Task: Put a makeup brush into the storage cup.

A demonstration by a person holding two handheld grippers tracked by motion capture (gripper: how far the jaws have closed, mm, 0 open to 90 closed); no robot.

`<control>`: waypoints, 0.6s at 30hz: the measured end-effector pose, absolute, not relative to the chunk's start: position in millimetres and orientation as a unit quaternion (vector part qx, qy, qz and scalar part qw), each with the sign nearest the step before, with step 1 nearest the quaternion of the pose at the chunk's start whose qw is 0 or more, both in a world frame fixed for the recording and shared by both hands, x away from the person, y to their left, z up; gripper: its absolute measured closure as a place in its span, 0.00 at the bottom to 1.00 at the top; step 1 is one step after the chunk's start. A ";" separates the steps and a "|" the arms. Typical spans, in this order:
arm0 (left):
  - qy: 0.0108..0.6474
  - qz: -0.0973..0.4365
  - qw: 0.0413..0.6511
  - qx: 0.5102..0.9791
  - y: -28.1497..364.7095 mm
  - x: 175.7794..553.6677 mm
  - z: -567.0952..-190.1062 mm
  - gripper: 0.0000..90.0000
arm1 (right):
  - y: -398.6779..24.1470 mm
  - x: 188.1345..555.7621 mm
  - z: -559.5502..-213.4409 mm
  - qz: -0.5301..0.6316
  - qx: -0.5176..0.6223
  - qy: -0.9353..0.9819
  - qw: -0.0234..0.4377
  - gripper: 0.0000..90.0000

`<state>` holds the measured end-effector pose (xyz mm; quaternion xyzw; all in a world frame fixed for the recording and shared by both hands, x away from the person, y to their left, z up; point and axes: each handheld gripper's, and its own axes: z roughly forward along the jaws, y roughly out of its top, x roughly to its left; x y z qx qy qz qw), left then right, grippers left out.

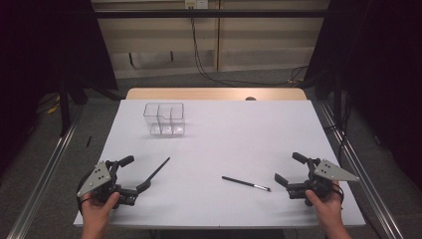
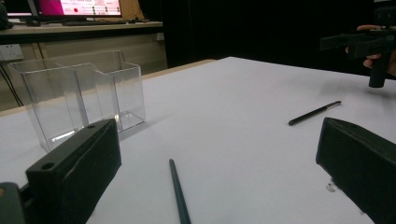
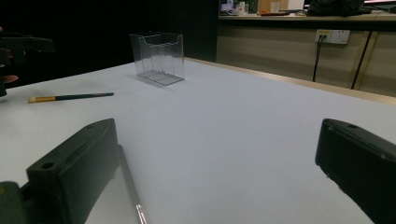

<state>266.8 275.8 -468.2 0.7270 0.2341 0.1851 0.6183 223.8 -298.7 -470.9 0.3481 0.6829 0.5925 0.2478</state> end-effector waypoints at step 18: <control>0.235 0.185 0.607 0.736 264.2 279.3 -465.5 0.00 | -296.0 221.9 -469.2 0.592 0.337 0.688 0.250 0.00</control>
